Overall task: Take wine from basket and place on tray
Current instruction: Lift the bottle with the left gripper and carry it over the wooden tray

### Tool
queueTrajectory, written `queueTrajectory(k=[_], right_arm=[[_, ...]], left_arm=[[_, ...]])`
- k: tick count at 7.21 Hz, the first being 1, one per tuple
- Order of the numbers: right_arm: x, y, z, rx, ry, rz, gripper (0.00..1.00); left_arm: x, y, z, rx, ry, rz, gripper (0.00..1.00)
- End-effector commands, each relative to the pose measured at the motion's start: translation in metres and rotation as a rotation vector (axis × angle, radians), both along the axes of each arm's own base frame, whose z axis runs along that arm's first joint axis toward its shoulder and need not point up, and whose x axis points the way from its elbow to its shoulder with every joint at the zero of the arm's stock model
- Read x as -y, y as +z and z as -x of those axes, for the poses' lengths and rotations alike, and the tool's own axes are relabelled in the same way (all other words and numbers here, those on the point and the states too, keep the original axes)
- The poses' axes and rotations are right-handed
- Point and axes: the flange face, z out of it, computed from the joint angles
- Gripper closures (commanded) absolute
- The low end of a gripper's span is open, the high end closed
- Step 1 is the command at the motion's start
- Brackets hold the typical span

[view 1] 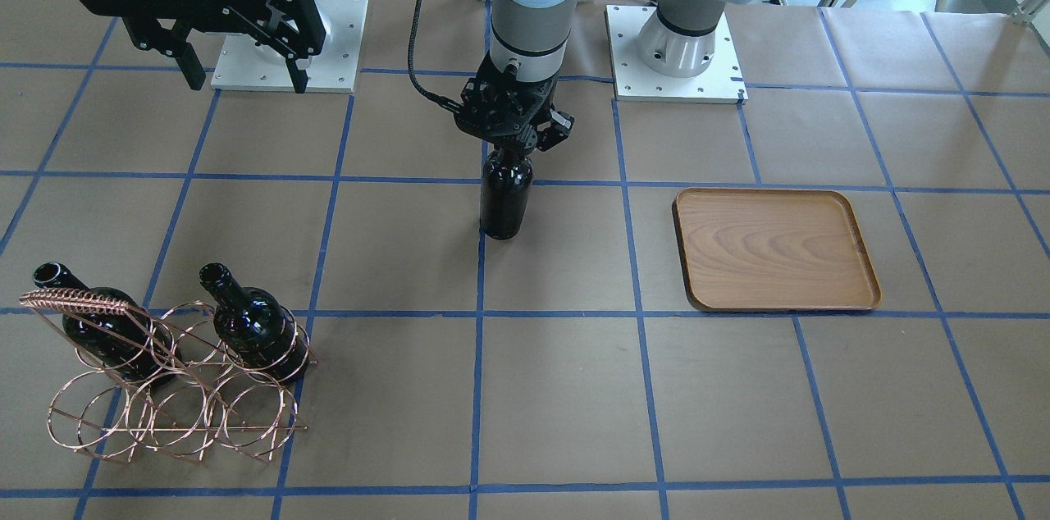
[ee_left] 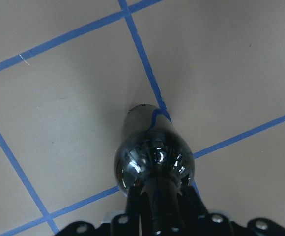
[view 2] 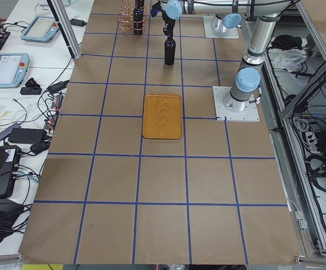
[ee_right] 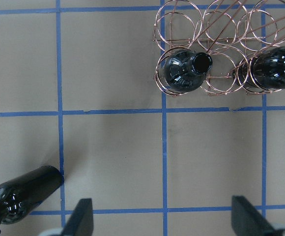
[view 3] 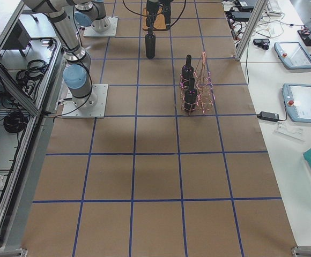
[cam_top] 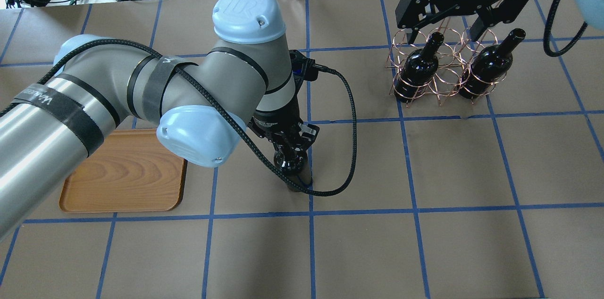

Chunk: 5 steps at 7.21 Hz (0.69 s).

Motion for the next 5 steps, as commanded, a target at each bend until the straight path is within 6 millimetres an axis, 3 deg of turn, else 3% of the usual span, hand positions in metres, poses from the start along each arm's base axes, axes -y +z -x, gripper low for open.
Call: queueTrajectory(k=[1, 3, 5], right_arm=[[0.0, -0.001, -0.002, 0.004, 0.003, 0.0, 0.0], [-0.001, 0.0, -0.001, 0.001, 0.003, 0.002, 0.0], [0.0, -0.001, -0.001, 0.0, 0.003, 0.001, 0.0]], left_arm=[[-0.002, 0.019, -0.007, 0.004, 0.013, 0.028, 1.0], [0.007, 0.057, -0.021, 0.083, 0.019, 0.045, 1.0], [0.028, 0.079, -0.059, 0.148, 0.056, 0.06, 1.0]])
